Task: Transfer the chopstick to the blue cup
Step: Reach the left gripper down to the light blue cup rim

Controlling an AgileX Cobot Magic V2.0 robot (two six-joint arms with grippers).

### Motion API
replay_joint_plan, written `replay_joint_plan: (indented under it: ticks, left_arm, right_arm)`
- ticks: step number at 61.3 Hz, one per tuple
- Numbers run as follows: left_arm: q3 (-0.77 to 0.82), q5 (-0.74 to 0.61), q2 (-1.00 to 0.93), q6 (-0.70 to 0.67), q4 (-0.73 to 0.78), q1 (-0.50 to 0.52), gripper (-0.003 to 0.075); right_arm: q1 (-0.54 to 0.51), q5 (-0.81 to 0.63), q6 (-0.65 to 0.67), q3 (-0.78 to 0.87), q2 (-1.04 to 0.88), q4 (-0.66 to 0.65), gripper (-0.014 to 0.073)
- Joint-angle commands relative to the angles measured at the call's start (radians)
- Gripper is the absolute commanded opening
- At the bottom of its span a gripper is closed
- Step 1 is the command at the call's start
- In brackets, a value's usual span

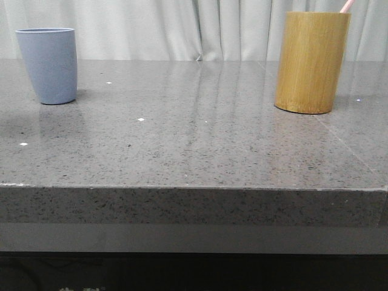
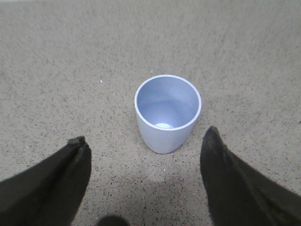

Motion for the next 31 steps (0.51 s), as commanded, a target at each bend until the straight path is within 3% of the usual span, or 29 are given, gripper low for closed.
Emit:
replay_joint_plan:
  ticks: [1,14,31]
  left_arm:
    - [-0.125,0.018,0.078,0.002,0.007,-0.006,0.0494]
    - [-0.315,0.136,0.28,0.002,0.057,-0.004,0.0494]
    - [-0.475,0.192,0.454,0.002,0.091,-0.004,0.0494]
  right_arm:
    - [0.002,-0.059,-0.012,-0.034,0.006,0.009,0.057]
    - [0.002,-0.059,-0.012,-0.034,0.006,0.009,0.057]
    - [0.002,-0.058,-0.012,-0.034,0.006,0.009,0.057]
